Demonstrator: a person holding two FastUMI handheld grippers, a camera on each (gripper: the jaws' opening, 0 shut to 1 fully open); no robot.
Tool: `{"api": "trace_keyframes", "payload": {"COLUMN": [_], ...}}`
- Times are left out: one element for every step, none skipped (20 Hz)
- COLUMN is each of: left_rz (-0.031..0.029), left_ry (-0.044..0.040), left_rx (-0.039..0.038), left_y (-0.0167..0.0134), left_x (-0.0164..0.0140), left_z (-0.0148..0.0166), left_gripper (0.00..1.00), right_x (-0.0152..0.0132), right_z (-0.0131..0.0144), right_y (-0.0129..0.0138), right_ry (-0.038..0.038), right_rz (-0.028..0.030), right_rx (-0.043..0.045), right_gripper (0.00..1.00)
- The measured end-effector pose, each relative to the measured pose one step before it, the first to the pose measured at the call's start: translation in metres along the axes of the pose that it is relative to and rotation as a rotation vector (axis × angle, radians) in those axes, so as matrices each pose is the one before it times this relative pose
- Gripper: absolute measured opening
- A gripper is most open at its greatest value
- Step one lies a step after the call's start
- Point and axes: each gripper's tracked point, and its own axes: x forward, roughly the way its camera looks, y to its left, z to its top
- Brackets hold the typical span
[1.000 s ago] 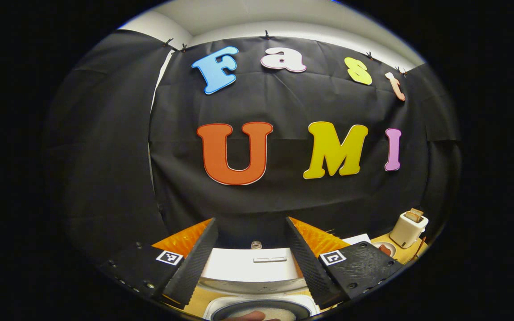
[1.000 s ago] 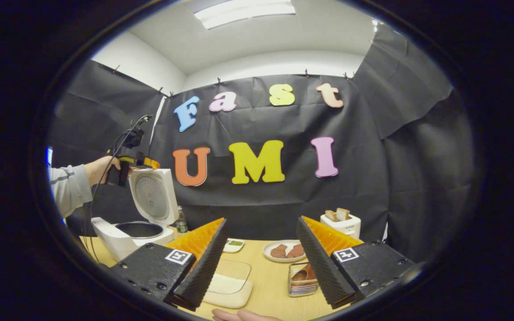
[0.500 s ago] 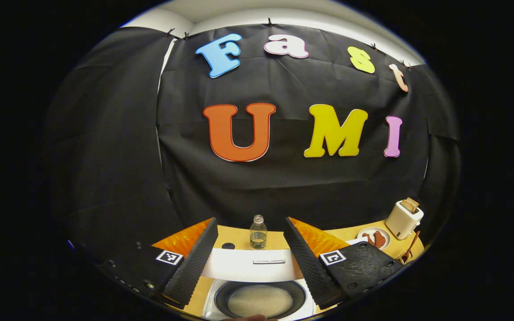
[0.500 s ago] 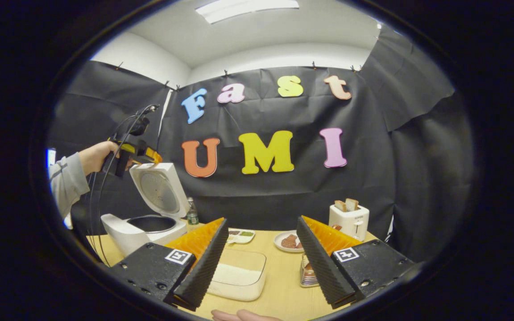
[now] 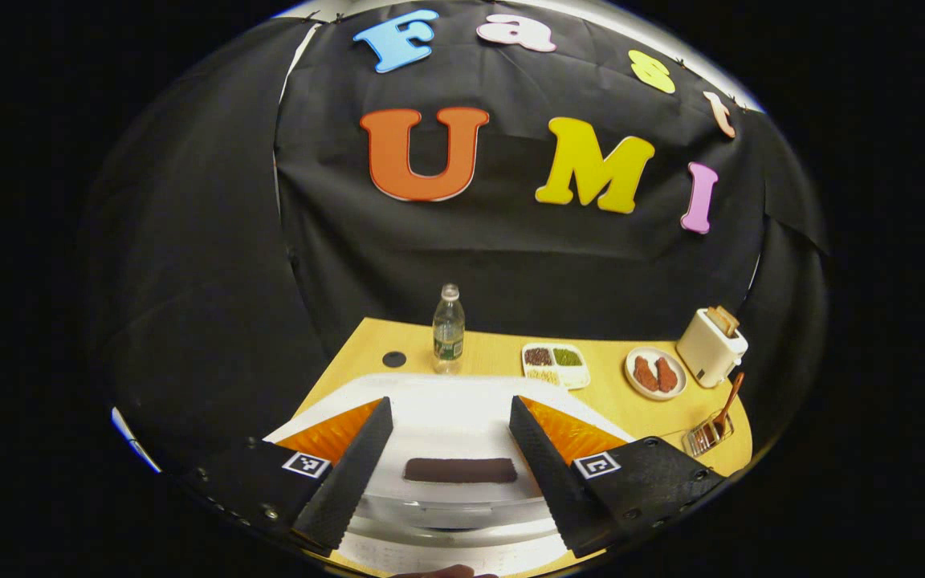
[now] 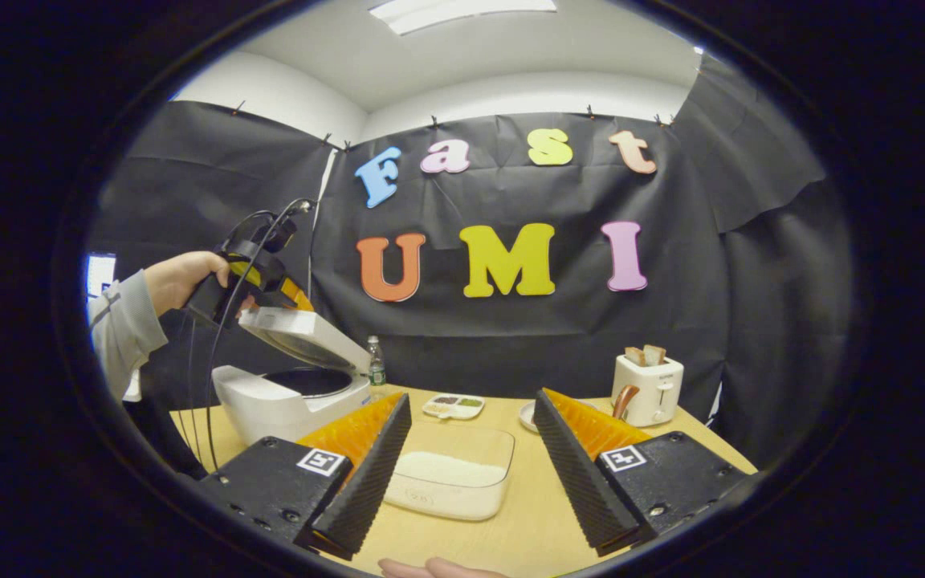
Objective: Close the left gripper, press the button to open the rice cooker; take a wooden spoon from the chopstick holder with the right hand, scoop a spoonful of rice and pour it into the rice cooker, then put the wooden spoon back into the chopstick holder.
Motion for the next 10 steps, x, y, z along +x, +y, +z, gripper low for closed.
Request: {"api": "trace_keyframes", "payload": {"left_rz": [0.00454, -0.00163, -0.00190, 0.00156, 0.00380, 0.00529, 0.00548, 0.00471, 0.00262, -0.00062], "left_ry": [-0.00582, 0.01331, 0.00928, 0.02078, 0.01725, 0.01562, 0.01266, 0.00408, 0.00183, 0.00542], "left_rx": [0.01698, 0.00201, 0.00015, -0.00007, -0.00064, -0.00031, -0.00158, -0.00529, -0.00236, -0.00201], "left_y": [0.00164, 0.00105, -0.00078, 0.00010, 0.00002, -0.00032, -0.00019, -0.00010, -0.00022, -0.00071], "left_x": [0.00153, -0.00100, -0.00111, -0.00079, 0.00194, 0.00090, -0.00095, -0.00099, 0.00009, -0.00149], "left_z": [-0.00641, -0.00624, -0.00625, -0.00933, -0.00782, -0.00545, -0.00622, -0.00296, -0.00215, -0.00174], "left_gripper": [0.96, 0.94, 0.95, 0.95, 0.95, 0.95, 0.95, 0.95, 0.95, 0.95], "right_x": [-0.00237, -0.00259, -0.00365, -0.00319, -0.00363, -0.00354, -0.00400, -0.00338, -0.00476, -0.00368], "right_z": [-0.00342, -0.00316, -0.00299, -0.00271, -0.00235, -0.00375, -0.00210, -0.00175, -0.00053, 0.00031], "right_y": [0.00254, 0.00391, 0.00311, 0.00193, 0.00137, 0.00102, 0.00080, 0.00045, -0.00062, -0.00216], "right_ry": [0.00698, 0.00708, 0.00135, 0.00031, 0.00162, 0.00378, 0.00604, 0.00459, 0.00040, -0.00463], "right_rz": [0.00173, 0.00529, 0.00362, 0.00063, -0.00069, -0.00107, 0.00043, 0.00036, -0.00310, -0.00512], "right_rx": [-0.00453, -0.00483, -0.00046, 0.00174, 0.00265, 0.00377, 0.00377, 0.00412, 0.00533, 0.00546], "right_gripper": [1.00, 0.92, 0.92, 0.92, 1.00, 1.00, 0.92, 0.92, 0.92, 0.92]}}
